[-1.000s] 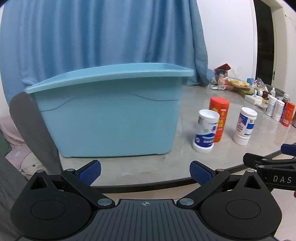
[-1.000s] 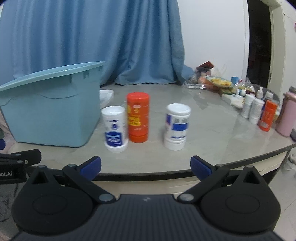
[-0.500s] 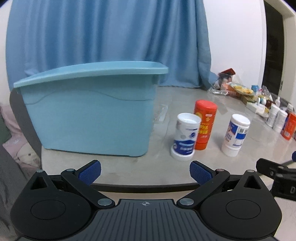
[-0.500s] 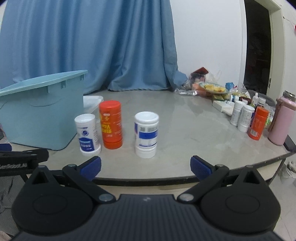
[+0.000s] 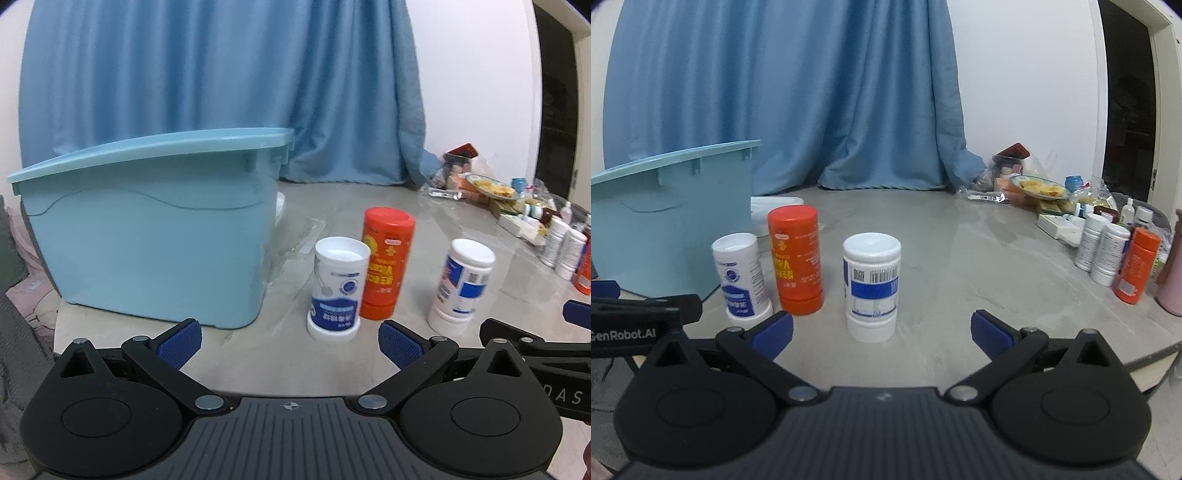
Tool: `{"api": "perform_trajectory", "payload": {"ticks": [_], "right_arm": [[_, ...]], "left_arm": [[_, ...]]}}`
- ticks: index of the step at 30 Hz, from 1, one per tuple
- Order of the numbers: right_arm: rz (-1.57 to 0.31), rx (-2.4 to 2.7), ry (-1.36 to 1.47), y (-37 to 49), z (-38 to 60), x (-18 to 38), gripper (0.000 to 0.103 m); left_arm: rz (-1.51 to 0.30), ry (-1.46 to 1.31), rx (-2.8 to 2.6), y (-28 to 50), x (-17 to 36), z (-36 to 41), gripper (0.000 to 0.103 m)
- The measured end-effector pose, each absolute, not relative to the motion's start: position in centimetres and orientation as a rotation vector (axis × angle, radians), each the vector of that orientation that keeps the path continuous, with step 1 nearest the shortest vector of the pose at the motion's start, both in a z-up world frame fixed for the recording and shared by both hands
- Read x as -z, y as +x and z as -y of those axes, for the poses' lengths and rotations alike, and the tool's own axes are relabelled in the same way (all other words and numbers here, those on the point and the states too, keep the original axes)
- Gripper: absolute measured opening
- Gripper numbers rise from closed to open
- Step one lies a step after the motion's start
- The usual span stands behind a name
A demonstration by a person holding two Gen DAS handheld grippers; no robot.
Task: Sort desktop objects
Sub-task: 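Move both grippers toward the white cup and white jar on the table, then grasp the white-blue cup with left gripper while right gripper grasps the white jar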
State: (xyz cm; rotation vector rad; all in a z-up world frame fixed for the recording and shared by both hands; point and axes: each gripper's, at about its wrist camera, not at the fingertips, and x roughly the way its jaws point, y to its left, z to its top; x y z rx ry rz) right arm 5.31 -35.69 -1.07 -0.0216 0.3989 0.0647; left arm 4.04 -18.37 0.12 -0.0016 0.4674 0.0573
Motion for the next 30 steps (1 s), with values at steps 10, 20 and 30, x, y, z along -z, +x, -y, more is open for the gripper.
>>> {"api": "perform_trajectory", "payload": {"ticks": [10,20,30], "right_arm": [[-0.379,-0.066,-0.033,8.2,36.3,2.7,0.103],[-0.367,-0.067,-0.051,10.2,36.6,3.6,0.103],[-0.351,-0.142,-0.05,12.2,36.6,4.1,0.1]], "left_arm": [[-0.447,0.014,-0.059,7.4,1.4,18.8,0.102],[-0.456,0.004,-0.044,10.1,2.8,19.4,0.101],[-0.475,-0.002,-0.003,12.9,3.8,19.9,0.081]]}}
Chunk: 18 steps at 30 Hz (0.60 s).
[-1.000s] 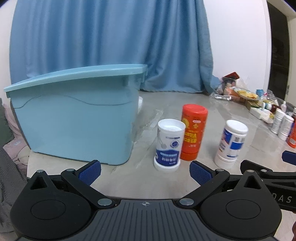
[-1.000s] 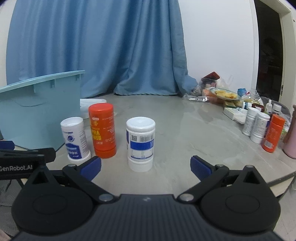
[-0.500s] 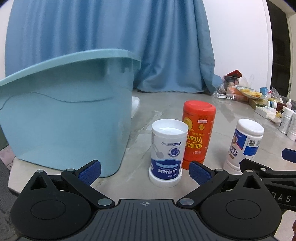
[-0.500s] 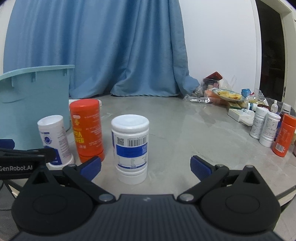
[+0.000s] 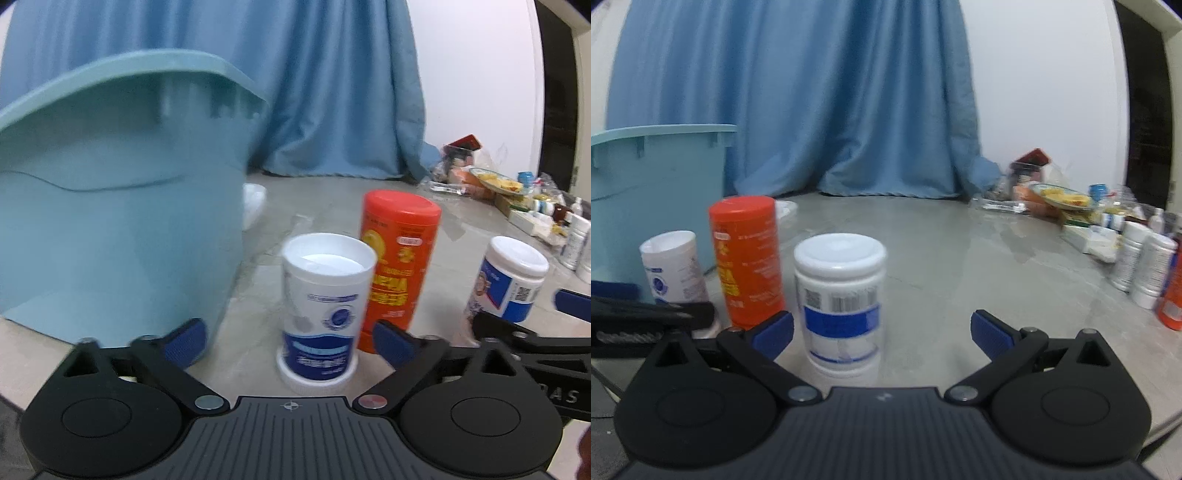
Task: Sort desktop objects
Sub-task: 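Grasp the white-blue cup with left gripper while right gripper grasps the white jar, then carry the cup and jar over the blue bin and open both grippers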
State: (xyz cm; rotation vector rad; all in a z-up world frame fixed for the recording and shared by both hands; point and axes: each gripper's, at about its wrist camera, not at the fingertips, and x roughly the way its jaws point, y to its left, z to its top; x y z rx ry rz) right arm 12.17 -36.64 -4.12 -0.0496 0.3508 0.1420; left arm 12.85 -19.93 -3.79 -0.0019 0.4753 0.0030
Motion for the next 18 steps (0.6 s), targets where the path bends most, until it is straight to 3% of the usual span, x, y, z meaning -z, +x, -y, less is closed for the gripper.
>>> {"api": "perform_trajectory", "payload": {"ticks": [1,2,3,18], "right_arm": [[-0.354,-0.169,-0.05,12.3,36.5,4.1,0.096],[-0.361,-0.2,-0.054,12.4,36.4,4.1,0.087],[-0.371,-0.224,-0.066,12.6,36.1,4.1,0.048],[-0.401,-0.212,-0.063,9.0,35.3,1.2,0.048]], "left_arm": [[-0.483,0.005,0.007,13.1,4.0,20.2,0.075],[-0.489,0.014,0.018,13.4,4.1,20.5,0.06],[-0.492,0.028,0.032,13.6,4.3,20.8,0.046],[-0.516,0.063,0.052,10.5,2.3,20.8,0.045]]}}
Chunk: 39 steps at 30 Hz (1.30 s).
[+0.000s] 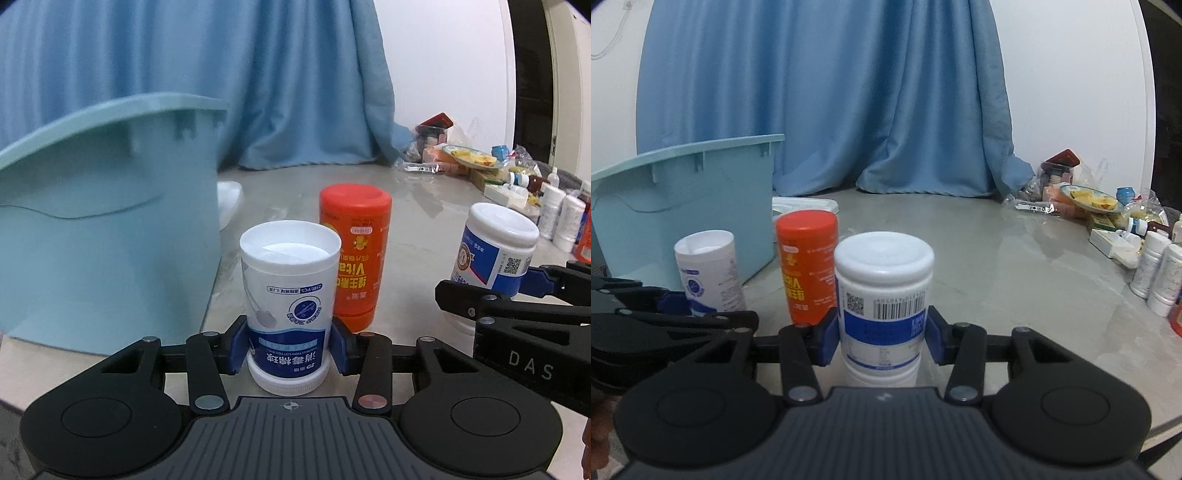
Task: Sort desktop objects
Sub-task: 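Carry the cup and jar over the blue bin and open both grippers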
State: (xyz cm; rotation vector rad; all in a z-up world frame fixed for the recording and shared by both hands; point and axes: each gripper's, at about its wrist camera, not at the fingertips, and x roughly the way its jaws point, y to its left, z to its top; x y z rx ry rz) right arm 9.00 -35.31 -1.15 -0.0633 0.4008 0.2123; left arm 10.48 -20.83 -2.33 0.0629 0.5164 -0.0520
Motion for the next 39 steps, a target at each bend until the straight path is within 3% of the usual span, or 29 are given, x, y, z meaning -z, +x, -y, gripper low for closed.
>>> {"api": "perform_trajectory", "payload": {"ticks": [24,39], "right_arm": [[-0.417,-0.311,-0.057,2.1,28.2,-6.6,0.048],[-0.287,-0.384,-0.076,4.2,19.4,-13.1,0.048]], "left_arm": [[-0.547,-0.02,-0.007,0.3,-6.6,9.1,0.045],[-0.455,0.015,-0.064,2.0,-16.0,-0.7,0.045]]}}
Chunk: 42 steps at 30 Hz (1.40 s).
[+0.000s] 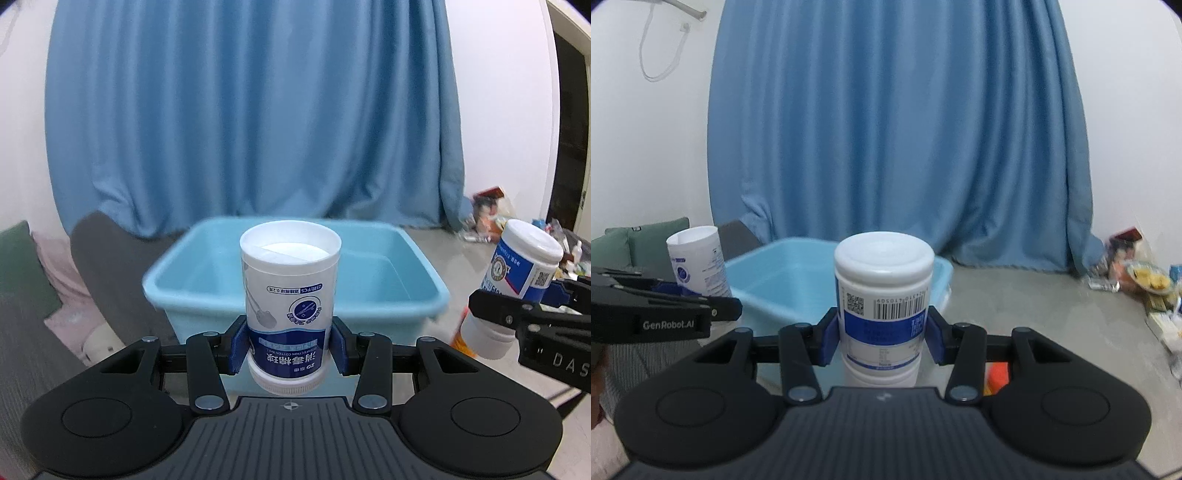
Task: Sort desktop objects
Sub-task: 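Carry the cup and jar over the blue bin and open both grippers, then withdraw both grippers and move the right gripper toward the orange canister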
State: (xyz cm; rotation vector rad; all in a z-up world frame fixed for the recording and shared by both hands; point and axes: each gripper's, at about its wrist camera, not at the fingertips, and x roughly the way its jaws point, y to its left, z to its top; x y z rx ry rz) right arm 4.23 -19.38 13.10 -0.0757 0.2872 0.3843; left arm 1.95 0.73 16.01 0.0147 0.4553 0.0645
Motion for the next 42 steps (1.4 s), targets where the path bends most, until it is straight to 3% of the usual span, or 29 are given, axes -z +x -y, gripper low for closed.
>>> {"api": "perform_trajectory", "payload": {"ticks": [13,32,34,36,39,42], "right_arm": [[-0.263,-0.341,-0.06,10.9,14.2,-14.3,0.048],[-0.43,-0.26,-0.11,17.0,10.8,-9.6,0.048],[-0.443,-0.243,-0.108,17.1,10.6,-9.5,0.062],[-0.438,-0.233,-0.102,16.9,10.7,-9.7,0.076],[-0.392,-0.239,-0.108,16.0,11.0,-10.2,0.082],[-0.354,-0.239,-0.122,15.4,11.4,-10.8,0.083]], "left_arm": [[-0.428,0.01,-0.06,11.3,-19.6,-5.1,0.045],[-0.607,0.019,-0.056,20.2,-13.3,-7.5,0.046],[-0.628,0.01,-0.061,20.4,-12.6,-8.0,0.047],[-0.627,-0.006,-0.064,20.1,-12.3,-8.5,0.058],[-0.588,-0.031,-0.072,19.3,-12.4,-9.0,0.083],[-0.52,-0.02,-0.09,17.9,-13.1,-8.7,0.087]]}}
